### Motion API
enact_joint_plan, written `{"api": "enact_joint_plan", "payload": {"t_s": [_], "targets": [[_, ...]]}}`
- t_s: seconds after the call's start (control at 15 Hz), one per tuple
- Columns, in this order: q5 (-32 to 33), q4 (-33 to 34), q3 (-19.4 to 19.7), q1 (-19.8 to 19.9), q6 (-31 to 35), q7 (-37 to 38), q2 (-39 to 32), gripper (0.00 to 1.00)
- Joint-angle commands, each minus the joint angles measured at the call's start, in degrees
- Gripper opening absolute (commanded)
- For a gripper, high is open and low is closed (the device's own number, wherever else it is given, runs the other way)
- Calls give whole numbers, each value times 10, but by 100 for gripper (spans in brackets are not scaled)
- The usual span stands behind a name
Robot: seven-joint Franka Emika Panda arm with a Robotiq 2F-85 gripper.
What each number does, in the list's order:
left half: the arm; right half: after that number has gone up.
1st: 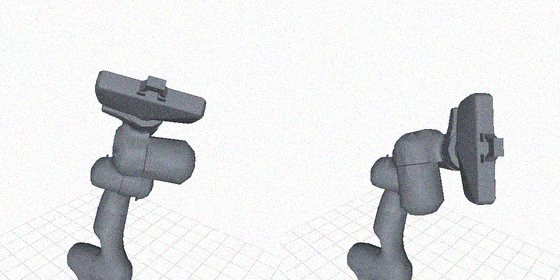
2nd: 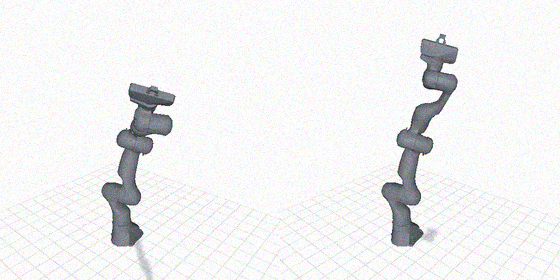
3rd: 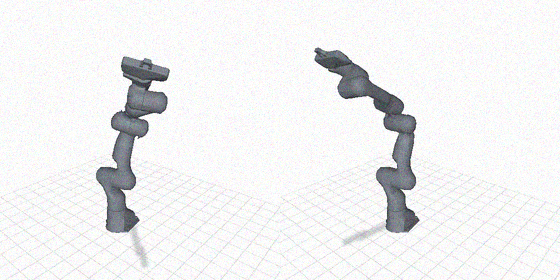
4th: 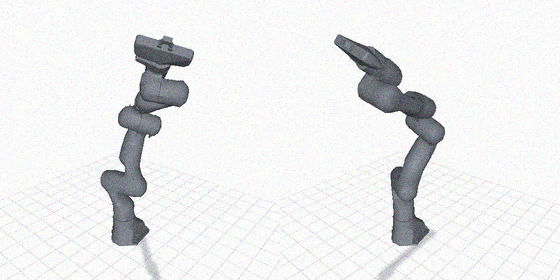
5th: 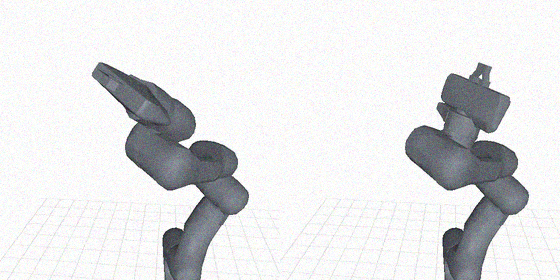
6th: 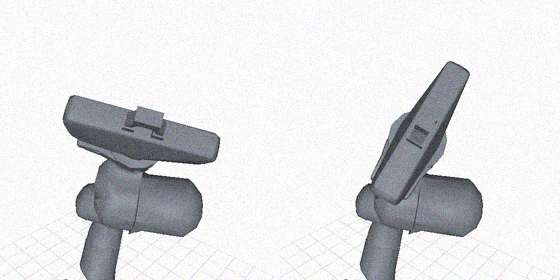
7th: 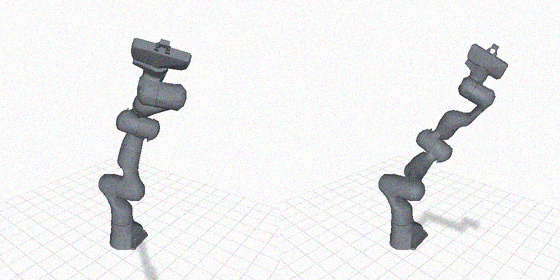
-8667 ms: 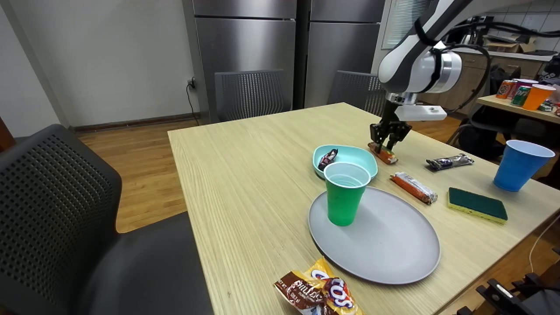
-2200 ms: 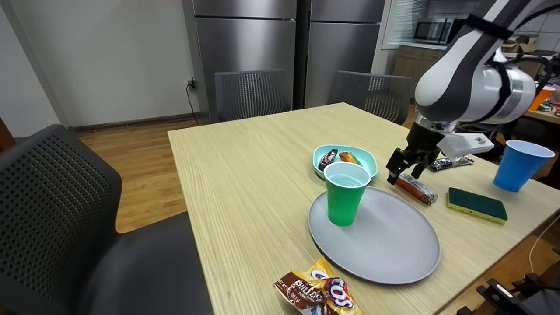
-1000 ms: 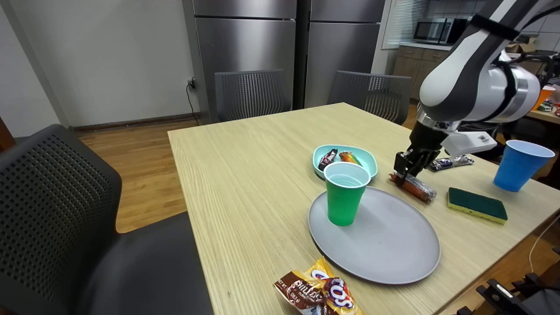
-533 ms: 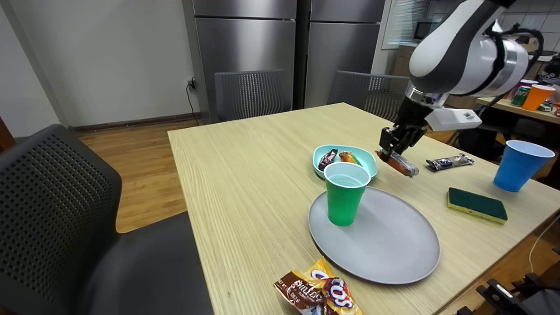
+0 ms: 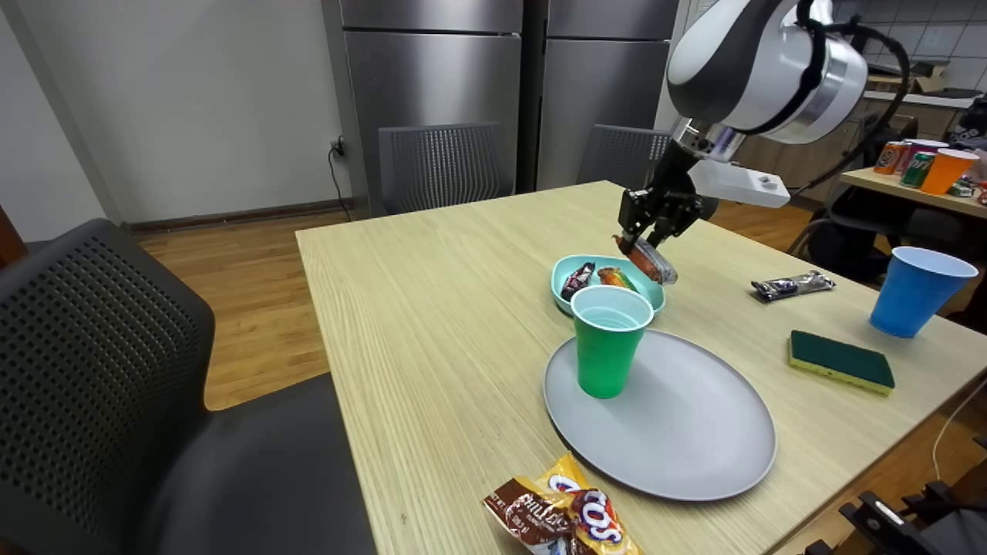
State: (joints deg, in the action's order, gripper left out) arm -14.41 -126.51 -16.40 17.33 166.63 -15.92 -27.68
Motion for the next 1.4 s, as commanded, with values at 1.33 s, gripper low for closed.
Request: {"api": "enact_joint_plan", "payload": {"t_s": [1.33], "targets": [[-16, 147, 123, -168, -4, 267, -127, 18]]}}
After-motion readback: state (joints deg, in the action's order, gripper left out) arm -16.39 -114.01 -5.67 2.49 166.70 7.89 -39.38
